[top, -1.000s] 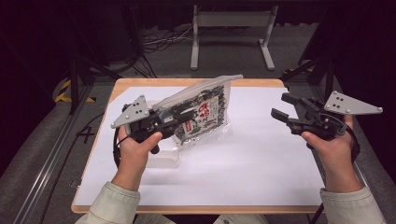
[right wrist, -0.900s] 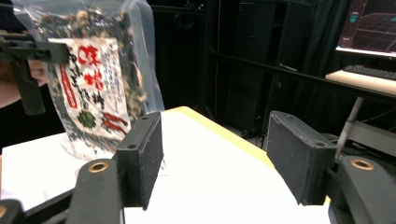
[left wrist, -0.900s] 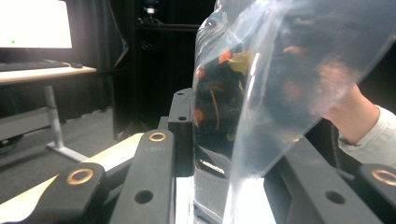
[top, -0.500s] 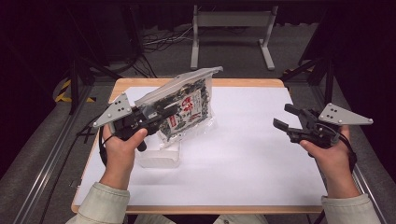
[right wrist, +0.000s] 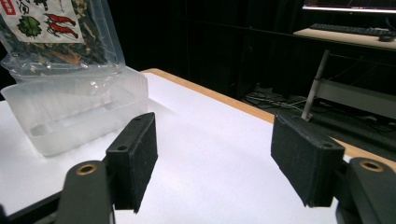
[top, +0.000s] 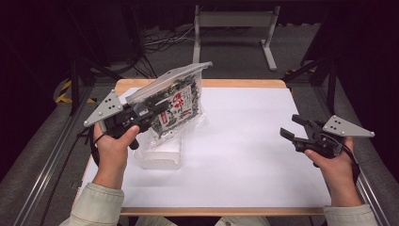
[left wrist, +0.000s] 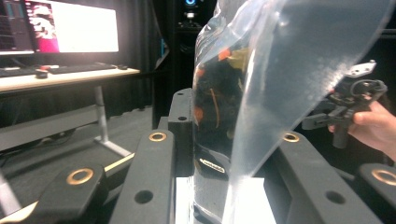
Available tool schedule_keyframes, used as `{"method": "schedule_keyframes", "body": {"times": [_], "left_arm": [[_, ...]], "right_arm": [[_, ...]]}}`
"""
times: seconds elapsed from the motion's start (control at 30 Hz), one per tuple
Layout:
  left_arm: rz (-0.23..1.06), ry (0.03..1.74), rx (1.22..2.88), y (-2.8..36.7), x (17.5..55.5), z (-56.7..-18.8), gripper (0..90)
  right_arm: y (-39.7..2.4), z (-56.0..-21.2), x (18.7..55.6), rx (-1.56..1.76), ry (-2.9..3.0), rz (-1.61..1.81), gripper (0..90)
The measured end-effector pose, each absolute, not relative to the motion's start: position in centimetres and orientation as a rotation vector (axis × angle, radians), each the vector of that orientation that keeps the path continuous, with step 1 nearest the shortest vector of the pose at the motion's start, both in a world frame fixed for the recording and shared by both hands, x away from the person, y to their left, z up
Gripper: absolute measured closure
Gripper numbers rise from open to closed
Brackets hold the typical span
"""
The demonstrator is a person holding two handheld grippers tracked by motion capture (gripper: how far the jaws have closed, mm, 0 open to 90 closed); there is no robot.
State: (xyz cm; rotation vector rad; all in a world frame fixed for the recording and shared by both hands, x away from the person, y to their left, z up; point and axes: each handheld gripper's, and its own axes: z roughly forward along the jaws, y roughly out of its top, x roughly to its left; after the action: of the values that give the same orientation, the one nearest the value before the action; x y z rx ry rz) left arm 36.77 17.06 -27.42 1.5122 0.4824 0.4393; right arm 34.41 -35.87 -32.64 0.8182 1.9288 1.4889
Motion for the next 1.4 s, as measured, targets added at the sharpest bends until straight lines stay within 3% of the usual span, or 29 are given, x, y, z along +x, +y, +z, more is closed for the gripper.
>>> {"method": "schedule_keyframes", "body": {"times": [0.53,1.4], "left_arm": [[0.51,0.573,1.526,18.9,37.8,-28.3,71.6],[0.507,0.688,1.524,20.3,40.2,-32.2,71.6]], "right_arm": [[-36.3,-35.4,34.4,0.82,1.938,1.503,32.5],[-36.4,-35.6,34.7,0.823,1.937,1.549,31.6]]}}
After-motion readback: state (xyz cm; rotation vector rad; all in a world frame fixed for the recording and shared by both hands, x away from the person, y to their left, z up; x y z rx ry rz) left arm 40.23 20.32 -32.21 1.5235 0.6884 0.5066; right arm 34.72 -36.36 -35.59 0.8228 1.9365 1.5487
